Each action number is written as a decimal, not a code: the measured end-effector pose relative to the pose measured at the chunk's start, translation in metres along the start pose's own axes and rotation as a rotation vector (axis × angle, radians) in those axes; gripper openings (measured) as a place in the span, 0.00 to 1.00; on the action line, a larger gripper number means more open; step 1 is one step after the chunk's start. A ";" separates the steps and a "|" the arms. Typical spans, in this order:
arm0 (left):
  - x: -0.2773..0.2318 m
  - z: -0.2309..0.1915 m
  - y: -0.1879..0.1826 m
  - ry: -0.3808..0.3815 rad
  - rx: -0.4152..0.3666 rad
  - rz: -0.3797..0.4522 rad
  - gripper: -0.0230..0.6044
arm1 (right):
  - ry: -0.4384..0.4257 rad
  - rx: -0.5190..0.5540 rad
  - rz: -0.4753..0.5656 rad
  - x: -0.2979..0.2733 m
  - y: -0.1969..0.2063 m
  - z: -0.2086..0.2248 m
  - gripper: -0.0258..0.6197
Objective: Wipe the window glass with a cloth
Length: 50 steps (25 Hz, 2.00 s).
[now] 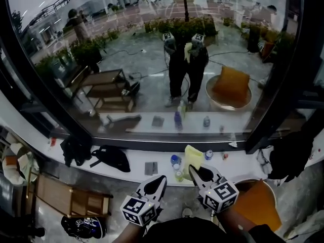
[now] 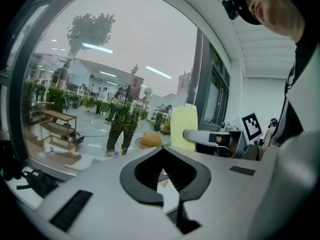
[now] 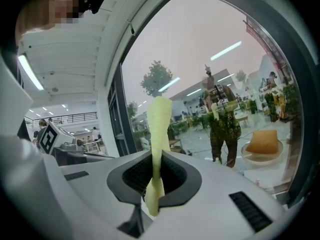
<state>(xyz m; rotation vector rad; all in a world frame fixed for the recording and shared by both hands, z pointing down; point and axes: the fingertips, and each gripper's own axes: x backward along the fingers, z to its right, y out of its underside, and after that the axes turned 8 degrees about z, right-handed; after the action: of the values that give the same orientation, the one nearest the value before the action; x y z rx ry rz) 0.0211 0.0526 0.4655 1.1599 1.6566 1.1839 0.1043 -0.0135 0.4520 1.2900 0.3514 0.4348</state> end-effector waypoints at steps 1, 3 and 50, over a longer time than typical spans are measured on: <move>-0.002 -0.002 0.000 -0.008 -0.014 -0.002 0.03 | -0.006 0.002 0.004 -0.002 -0.002 0.003 0.10; -0.005 -0.005 -0.002 -0.014 -0.026 0.000 0.03 | -0.015 0.009 0.015 -0.007 -0.009 0.005 0.10; -0.105 -0.335 -0.117 0.098 -0.096 0.067 0.03 | 0.127 0.178 0.117 -0.468 -0.090 0.010 0.10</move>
<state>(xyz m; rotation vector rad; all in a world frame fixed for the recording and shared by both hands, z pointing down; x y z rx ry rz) -0.2883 -0.1502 0.4506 1.1208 1.6253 1.3666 -0.2871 -0.2737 0.3710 1.4645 0.4302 0.5974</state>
